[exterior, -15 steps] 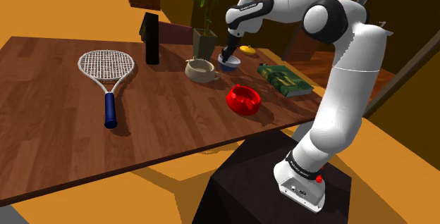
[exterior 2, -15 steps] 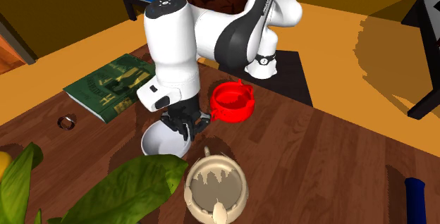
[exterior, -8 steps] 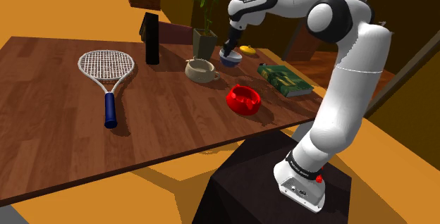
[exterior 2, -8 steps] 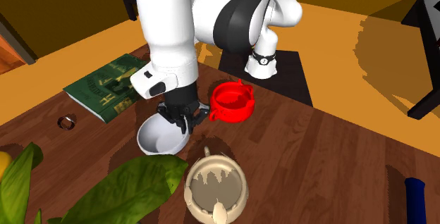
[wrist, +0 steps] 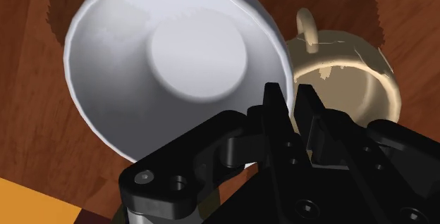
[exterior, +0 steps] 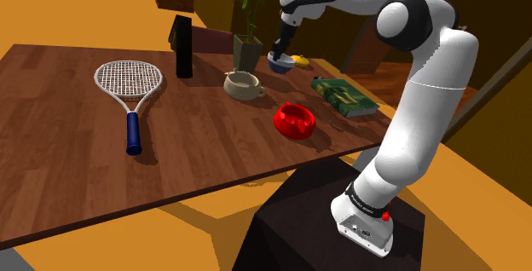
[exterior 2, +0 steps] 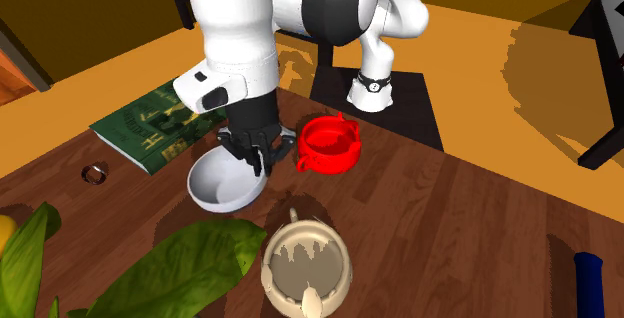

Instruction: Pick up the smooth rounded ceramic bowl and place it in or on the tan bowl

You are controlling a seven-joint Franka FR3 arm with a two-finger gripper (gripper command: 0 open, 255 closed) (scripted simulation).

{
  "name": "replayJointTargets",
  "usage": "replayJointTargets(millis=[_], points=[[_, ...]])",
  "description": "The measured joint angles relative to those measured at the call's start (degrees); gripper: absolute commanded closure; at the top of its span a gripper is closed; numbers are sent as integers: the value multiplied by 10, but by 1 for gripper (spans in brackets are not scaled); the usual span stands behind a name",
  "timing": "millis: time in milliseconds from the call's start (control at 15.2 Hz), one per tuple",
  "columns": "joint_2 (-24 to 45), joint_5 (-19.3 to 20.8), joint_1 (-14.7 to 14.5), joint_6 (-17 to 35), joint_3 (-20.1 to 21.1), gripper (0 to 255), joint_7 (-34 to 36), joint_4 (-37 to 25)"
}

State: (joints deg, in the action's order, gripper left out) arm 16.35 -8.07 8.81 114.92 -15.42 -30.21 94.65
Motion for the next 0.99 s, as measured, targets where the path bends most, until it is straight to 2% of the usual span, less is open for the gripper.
replayJointTargets(millis=[462, 990], points=[[-5, 4, -2, -47, 0, 255, 9, -43], [21, 16, -57, -95, 29, 255, 102, -123]])
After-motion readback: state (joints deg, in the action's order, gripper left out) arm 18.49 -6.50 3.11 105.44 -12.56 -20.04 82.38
